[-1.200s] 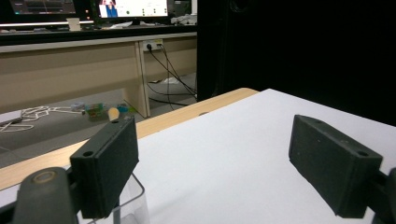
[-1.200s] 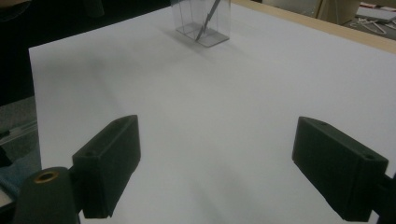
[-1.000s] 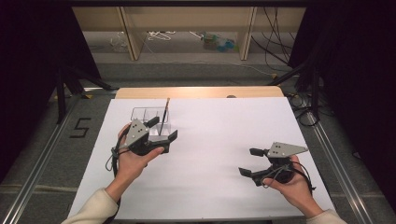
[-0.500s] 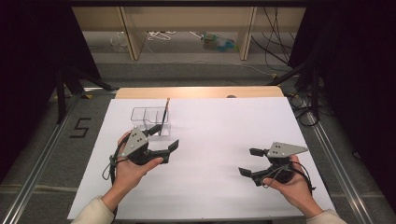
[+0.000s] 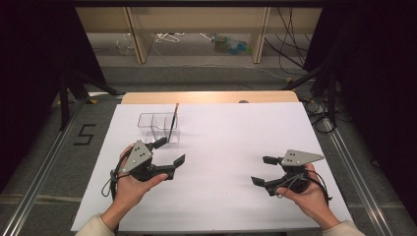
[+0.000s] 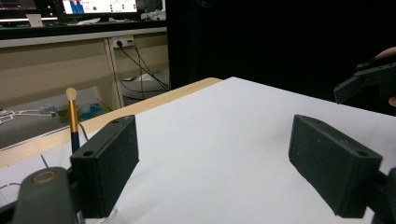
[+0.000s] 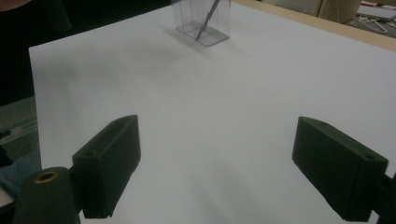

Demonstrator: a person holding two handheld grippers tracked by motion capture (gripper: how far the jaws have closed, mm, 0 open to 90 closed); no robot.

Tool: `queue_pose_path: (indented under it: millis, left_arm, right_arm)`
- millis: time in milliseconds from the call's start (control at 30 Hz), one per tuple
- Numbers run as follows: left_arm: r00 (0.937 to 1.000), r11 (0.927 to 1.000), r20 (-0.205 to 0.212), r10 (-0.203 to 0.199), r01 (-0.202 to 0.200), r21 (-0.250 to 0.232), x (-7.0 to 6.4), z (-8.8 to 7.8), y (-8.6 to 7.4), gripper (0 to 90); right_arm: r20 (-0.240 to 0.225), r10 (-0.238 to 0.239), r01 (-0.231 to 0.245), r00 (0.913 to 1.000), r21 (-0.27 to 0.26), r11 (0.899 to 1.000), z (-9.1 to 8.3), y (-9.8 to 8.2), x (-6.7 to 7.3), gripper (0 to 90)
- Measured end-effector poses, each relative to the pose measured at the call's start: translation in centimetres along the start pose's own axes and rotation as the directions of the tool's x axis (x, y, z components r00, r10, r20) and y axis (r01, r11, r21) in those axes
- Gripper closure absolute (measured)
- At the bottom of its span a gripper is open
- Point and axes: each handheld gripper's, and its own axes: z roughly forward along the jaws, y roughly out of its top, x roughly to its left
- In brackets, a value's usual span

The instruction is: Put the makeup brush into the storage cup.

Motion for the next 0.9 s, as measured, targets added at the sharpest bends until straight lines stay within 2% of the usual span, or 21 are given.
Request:
queue_pose_path:
  millis: [533,900]
  left_arm:
    - [1.0000,1.0000,0.005,0.003,-0.003,0.005,-0.3,-2.3,-0.5,15.9]
    - [1.0000,0.9999,-0.008,0.005,-0.005,0.015,0.1,-3.9,-1.0,15.9]
  right_arm:
    - [-0.004,-0.007,0.007,1.0000,-0.006,1.000,0.1,0.0,-0.1,16.1]
    - [0.000,-0.007,0.007,1.0000,-0.003,1.000,0.1,0.0,-0.1,16.1]
